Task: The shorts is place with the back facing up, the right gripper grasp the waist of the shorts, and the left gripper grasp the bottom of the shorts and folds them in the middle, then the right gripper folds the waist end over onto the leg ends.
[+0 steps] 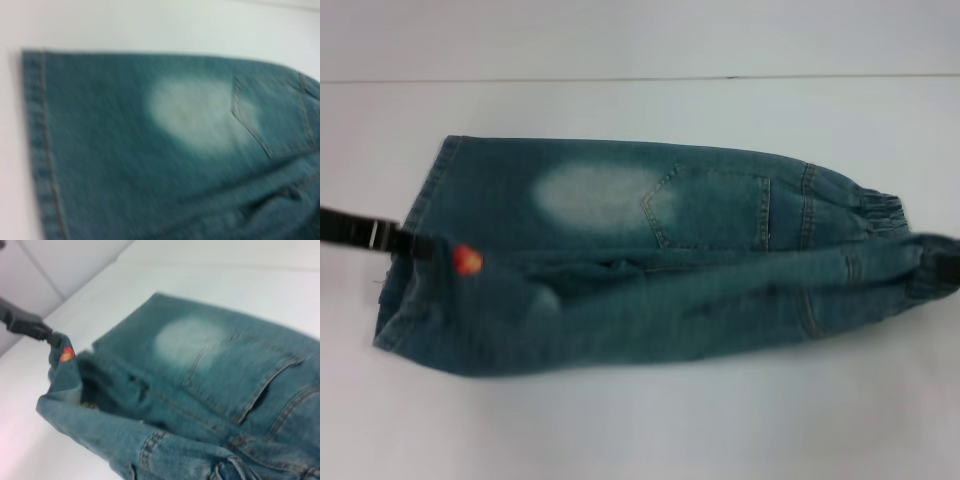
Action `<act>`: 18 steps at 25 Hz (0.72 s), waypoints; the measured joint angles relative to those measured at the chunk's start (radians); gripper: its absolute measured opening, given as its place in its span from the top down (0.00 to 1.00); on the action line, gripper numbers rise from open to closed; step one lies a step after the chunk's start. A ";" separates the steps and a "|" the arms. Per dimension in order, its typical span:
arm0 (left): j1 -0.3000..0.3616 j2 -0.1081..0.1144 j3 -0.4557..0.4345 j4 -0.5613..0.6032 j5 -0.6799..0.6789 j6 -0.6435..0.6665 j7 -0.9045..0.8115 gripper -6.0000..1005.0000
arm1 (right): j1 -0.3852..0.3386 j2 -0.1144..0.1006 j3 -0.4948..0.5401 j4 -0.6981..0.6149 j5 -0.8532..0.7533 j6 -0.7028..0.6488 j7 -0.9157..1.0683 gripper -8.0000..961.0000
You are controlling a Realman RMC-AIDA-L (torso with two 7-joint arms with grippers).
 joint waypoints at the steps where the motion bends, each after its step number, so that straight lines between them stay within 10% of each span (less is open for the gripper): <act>1: -0.003 0.000 0.001 -0.001 -0.005 -0.032 0.000 0.97 | 0.000 -0.002 0.009 -0.002 0.007 0.002 0.006 0.91; 18: -0.074 0.006 0.046 -0.076 -0.015 -0.369 0.028 0.97 | 0.030 -0.025 -0.001 0.026 0.126 0.220 0.043 0.89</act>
